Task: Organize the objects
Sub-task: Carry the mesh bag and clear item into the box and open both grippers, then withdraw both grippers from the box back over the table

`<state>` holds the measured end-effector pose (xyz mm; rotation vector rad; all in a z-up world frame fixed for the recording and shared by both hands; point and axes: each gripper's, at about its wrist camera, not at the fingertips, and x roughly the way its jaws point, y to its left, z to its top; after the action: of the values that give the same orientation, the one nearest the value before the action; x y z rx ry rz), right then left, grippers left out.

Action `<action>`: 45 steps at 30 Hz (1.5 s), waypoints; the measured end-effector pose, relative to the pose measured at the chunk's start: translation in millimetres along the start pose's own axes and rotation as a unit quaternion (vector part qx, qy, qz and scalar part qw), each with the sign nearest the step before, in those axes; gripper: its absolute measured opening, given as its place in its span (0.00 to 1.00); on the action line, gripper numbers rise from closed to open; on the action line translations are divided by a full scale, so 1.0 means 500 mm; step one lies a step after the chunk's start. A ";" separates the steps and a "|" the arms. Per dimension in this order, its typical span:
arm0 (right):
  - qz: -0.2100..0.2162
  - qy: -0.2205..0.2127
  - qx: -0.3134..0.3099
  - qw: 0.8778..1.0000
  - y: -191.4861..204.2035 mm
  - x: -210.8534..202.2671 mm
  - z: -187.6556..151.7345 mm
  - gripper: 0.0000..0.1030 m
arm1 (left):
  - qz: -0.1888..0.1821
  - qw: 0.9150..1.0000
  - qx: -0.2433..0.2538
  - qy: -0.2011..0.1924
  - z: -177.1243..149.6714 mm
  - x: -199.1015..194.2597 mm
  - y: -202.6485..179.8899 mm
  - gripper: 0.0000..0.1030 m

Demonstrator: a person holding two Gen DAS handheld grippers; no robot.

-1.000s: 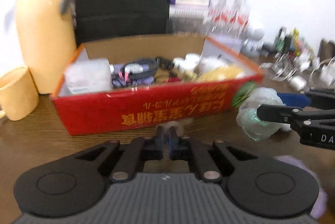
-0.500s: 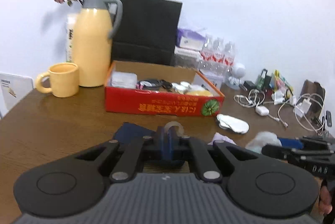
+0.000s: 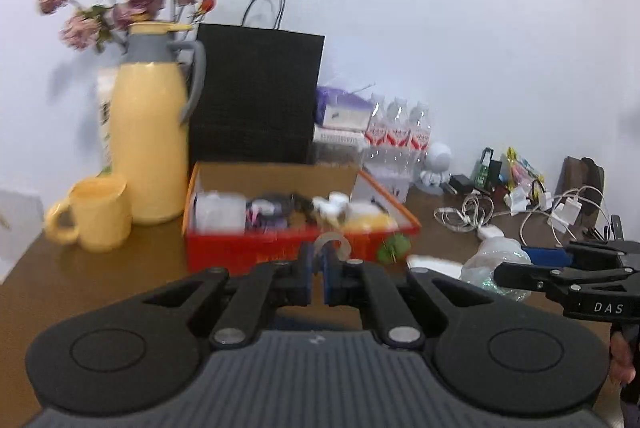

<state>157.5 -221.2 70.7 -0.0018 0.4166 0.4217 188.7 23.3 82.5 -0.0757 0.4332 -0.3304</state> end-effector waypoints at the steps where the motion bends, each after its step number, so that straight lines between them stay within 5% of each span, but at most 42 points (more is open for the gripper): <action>1: 0.002 0.000 -0.007 1.000 -0.014 0.028 0.026 0.39 | -0.009 1.000 -0.005 0.004 0.027 0.032 0.019 0.06; 8: 0.011 0.047 0.010 0.999 -0.115 0.332 0.194 0.39 | 0.038 0.995 -0.038 0.082 0.187 0.325 0.130 0.06; 12: -0.042 0.078 0.002 0.996 -0.151 0.513 0.243 0.39 | 0.073 0.988 -0.035 0.131 0.231 0.487 0.170 0.06; 16: -0.088 0.109 0.028 0.990 -0.210 0.647 0.238 0.52 | 0.109 0.981 0.006 0.161 0.220 0.619 0.197 0.06; 18: -0.120 0.133 0.021 0.984 -0.233 0.694 0.223 0.53 | 0.103 0.978 0.017 0.182 0.207 0.667 0.208 0.11; 20: -0.134 0.139 0.008 0.981 -0.244 0.705 0.212 0.60 | 0.102 0.977 0.022 0.184 0.197 0.678 0.208 0.42; 23: -0.140 0.105 0.008 0.984 -0.252 0.671 0.208 0.77 | 0.085 0.985 0.030 0.150 0.201 0.652 0.203 0.63; 29: -0.121 0.077 0.009 0.990 -0.250 0.606 0.246 0.78 | 0.095 0.987 0.022 0.124 0.229 0.585 0.188 0.77; 37: -0.094 0.057 0.019 0.994 -0.221 0.448 0.239 0.81 | 0.109 0.988 0.032 0.101 0.237 0.444 0.128 0.82; 45: -0.056 0.020 0.040 0.997 -0.144 0.165 0.086 0.87 | 0.058 0.998 0.027 0.001 0.035 0.099 0.008 1.00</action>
<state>271.3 -250.5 71.6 0.0446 0.4705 0.2939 239.7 11.0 77.8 0.0032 0.4291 -0.2271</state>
